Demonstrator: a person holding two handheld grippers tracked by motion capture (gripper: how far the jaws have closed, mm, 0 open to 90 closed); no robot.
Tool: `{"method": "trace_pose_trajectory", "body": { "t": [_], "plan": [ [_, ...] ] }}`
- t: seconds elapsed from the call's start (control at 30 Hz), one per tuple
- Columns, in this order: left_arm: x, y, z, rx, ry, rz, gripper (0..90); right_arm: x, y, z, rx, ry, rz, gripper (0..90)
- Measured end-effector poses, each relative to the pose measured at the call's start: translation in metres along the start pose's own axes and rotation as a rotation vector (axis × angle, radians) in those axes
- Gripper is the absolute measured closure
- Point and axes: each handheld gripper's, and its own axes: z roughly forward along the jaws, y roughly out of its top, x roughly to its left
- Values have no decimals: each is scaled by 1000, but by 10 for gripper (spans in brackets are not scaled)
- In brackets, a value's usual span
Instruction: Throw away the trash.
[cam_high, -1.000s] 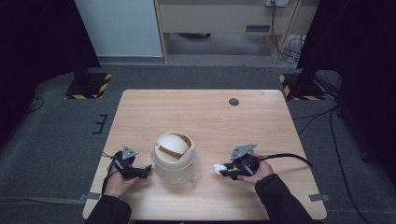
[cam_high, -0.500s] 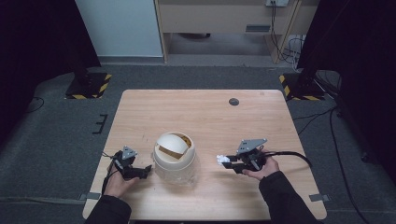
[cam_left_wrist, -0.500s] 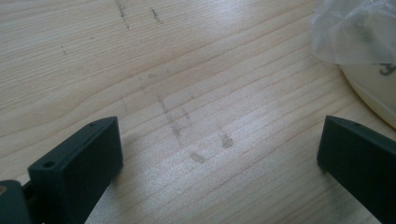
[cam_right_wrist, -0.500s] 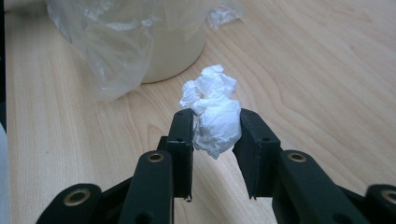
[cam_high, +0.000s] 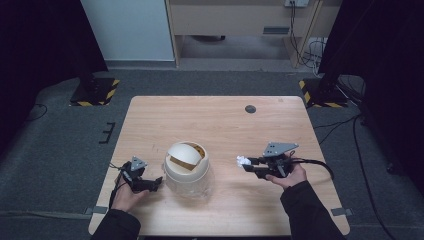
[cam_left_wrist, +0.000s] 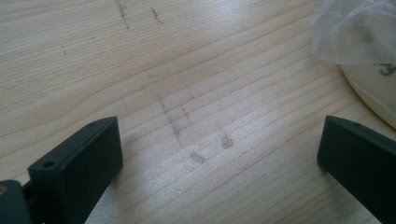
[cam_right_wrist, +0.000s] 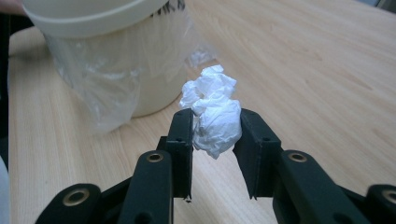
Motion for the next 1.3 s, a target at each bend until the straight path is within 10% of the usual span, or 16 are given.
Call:
{"method": "trace_pose_trajectory", "body": {
  "t": [1.3],
  "plan": [
    [-1, 0, 0, -1, 5, -4, 0, -18, 80, -25, -279, -8, 2, 665]
  ]
}}
